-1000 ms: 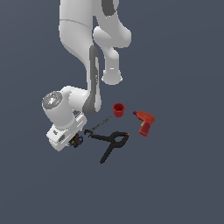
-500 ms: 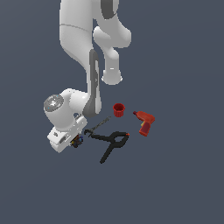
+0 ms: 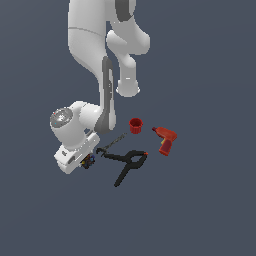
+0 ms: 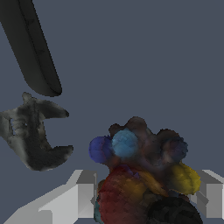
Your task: Pick up a designated object from a clutter of objects.
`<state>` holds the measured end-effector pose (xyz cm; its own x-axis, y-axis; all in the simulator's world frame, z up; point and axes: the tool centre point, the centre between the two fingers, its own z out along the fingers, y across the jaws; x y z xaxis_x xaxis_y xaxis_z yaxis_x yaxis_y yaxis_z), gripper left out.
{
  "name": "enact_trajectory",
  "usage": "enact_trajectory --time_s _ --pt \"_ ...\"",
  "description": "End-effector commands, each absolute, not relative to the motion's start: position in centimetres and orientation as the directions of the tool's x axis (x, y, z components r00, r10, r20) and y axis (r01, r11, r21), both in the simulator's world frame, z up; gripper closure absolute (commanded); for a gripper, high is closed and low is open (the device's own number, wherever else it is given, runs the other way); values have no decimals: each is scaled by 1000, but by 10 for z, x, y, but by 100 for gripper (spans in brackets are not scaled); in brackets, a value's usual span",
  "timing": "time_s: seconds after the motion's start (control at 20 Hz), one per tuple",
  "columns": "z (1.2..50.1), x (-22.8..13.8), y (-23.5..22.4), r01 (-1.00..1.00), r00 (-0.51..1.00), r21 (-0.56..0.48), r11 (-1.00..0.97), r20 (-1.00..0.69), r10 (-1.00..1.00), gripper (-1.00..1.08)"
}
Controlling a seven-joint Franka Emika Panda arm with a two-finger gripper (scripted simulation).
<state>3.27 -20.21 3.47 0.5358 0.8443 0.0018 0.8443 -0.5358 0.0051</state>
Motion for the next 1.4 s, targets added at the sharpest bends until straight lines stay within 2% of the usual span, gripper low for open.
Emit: enact_trajectory --time_s 0.0,0.5,1.35 --pt "39 34 -202 844 536 6 -536 2 844 108" --pt "96 40 -194 844 536 6 -536 2 844 108" --pt "281 63 -171 844 537 3 -537 0 844 108"
